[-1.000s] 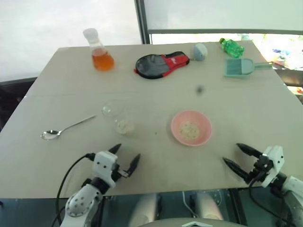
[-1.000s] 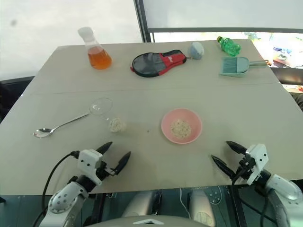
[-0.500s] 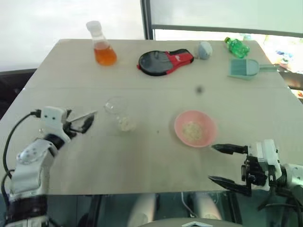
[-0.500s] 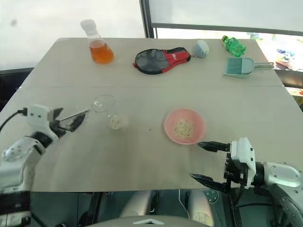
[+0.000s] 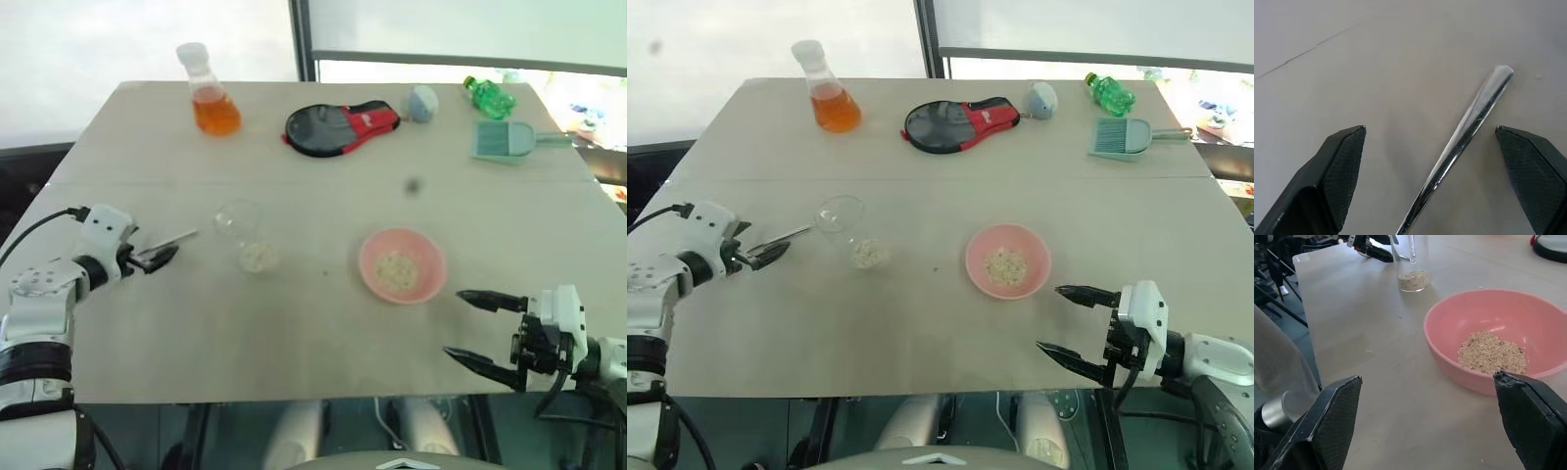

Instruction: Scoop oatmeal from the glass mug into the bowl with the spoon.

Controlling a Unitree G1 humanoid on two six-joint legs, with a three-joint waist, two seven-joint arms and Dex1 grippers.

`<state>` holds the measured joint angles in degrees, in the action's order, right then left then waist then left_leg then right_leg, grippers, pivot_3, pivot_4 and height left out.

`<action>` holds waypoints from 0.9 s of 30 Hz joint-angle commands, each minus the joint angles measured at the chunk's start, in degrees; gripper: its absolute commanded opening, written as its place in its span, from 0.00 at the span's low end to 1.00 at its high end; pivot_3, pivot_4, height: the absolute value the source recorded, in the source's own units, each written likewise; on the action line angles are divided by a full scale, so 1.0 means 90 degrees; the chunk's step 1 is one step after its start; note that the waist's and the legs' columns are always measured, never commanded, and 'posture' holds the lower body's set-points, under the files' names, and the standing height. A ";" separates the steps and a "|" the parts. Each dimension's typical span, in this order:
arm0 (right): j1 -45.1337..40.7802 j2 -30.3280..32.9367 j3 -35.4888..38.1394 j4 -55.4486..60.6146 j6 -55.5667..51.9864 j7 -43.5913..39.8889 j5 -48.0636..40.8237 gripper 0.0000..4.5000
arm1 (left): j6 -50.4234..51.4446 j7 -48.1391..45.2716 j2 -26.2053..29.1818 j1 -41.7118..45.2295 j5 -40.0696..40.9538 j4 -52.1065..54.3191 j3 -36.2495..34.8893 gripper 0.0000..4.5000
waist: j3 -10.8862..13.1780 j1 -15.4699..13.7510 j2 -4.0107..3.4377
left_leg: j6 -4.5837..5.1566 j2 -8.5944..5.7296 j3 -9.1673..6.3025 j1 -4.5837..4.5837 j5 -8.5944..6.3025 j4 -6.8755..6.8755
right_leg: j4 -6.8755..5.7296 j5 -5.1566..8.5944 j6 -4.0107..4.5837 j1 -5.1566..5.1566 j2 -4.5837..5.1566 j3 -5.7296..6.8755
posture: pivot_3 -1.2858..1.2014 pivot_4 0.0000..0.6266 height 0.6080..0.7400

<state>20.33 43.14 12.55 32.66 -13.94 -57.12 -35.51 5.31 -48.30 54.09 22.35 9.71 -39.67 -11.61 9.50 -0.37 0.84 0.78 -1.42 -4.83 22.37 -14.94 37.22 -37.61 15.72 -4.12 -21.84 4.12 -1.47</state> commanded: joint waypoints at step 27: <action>0.0170 -0.0351 0.0246 0.0039 0.0326 0.0218 0.0341 1.00 | -0.1124 -0.1135 0.0741 0.1183 -0.1275 -0.3179 0.0997 0.00 | -0.0037 0.0164 -0.0067 | 0.0002 0.0001 0.0029 -0.0058 0.0001 0.0001 | -0.0049 0.0002 -0.0004 0.0020 -0.0015 -0.0022 | 0.52 0.24 1.00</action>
<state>21.64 40.12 13.41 32.01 -12.20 -55.32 -32.15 -5.08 -59.38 60.52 34.70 -0.18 -65.77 -3.02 9.17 1.10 0.24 0.80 -1.41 -4.51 21.84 -14.94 37.23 -38.05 15.74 -4.15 -21.67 3.99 -1.73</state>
